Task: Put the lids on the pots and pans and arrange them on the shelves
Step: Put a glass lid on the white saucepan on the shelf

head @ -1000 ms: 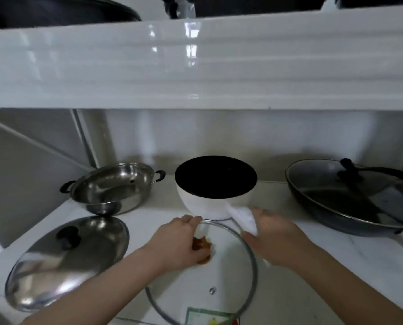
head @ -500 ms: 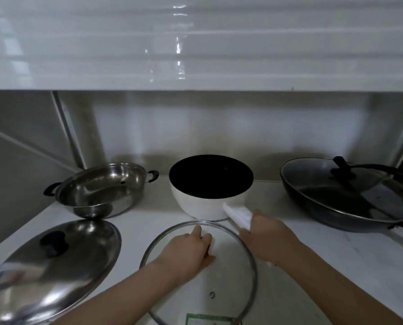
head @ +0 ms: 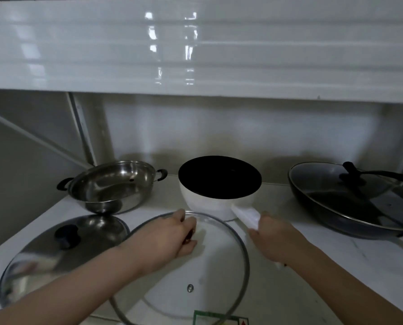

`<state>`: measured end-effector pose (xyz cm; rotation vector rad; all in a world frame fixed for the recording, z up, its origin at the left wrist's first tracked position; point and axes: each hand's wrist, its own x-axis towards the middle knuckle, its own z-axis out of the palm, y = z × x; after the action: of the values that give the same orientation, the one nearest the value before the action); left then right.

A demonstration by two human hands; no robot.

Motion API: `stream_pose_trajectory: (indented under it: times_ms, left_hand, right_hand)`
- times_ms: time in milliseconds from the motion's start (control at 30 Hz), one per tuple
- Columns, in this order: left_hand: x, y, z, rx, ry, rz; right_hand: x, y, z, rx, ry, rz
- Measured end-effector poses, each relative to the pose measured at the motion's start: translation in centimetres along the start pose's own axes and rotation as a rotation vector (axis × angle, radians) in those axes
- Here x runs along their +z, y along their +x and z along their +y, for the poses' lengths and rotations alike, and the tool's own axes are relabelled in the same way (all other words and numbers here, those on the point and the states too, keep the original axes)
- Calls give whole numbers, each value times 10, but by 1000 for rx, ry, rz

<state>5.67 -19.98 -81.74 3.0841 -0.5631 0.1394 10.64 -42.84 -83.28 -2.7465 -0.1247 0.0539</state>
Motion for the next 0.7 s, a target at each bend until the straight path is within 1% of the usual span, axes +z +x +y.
stream_pose_trajectory:
  times_ms: [200,300,367,433,533,700]
  left_hand:
    - [-66,-12,-20,-35,-4,124]
    - [-94,11,-29,-56,-17,180]
    - [-106,34,-31,-89,-53,183]
    - [-108,64,-32,-88,-52,212]
    - [-99,108,-32,-61,-43,261]
    - [-71,167,-29,-64,-52,206]
  right_hand:
    - [1,-1,0,10,5,-5]
    - [2,-1,-1,36,48,-9]
    - [3,-1,-1,53,86,-3]
    - [3,-2,-2,36,22,22]
    - [5,-5,-3,-40,-125,119]
    - [5,-4,-2,-75,-157,123]
